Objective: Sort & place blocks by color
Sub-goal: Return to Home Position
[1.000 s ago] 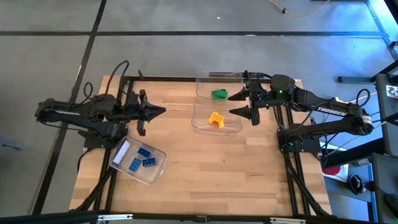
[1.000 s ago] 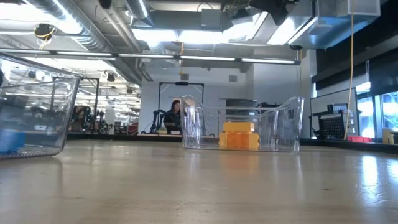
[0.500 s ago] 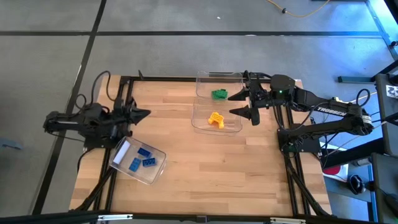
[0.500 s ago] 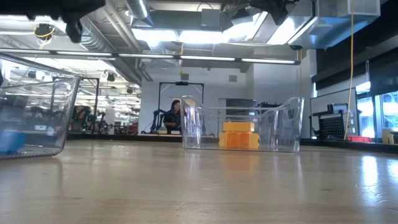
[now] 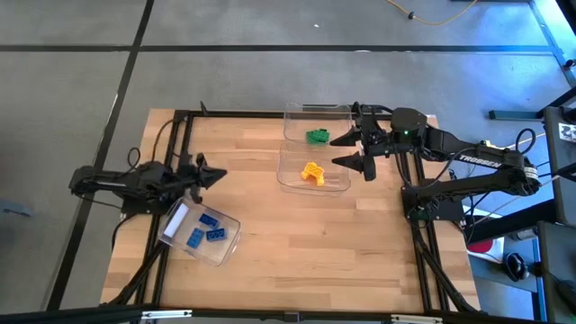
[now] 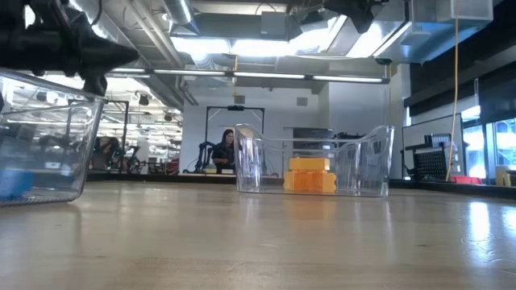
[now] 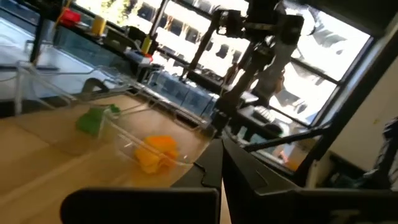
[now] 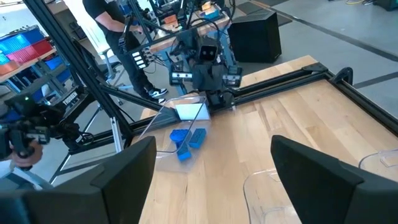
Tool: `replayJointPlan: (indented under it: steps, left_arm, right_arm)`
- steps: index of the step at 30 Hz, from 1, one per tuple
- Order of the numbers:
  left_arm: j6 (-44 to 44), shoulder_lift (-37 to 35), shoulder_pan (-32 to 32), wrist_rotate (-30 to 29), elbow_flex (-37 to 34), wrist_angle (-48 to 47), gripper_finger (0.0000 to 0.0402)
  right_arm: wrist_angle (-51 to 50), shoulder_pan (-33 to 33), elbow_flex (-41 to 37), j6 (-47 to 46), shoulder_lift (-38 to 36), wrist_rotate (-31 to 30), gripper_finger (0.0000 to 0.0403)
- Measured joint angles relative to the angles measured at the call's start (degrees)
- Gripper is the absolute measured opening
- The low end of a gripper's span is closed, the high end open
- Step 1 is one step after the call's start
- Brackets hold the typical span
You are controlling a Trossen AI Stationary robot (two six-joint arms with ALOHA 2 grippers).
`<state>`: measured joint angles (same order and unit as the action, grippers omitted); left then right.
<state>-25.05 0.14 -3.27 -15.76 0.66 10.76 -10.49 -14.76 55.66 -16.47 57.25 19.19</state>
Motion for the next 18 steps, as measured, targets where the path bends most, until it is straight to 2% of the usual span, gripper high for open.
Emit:
replayJointPlan:
  steps: [6,11,14,18]
  left_arm:
    - [-1.32,0.27,-0.02,0.42,-0.23,-5.17,0.0]
    - [3.06,0.48,-0.02,0.58,-0.23,-7.54,0.0]
    - [8.24,1.29,0.0,0.38,-0.23,-7.56,0.0]
    - [11.04,1.29,0.0,0.28,-0.23,-7.56,0.0]
  right_arm:
    - [-0.07,0.0,0.0,0.01,0.02,0.15,0.0319]
    - [-0.1,0.0,0.0,-0.12,0.02,0.08,0.0319]
    - [-0.14,0.0,0.0,-2.94,0.02,0.01,0.0319]
    - [-1.53,-0.06,0.02,-5.76,0.01,0.09,0.0319]
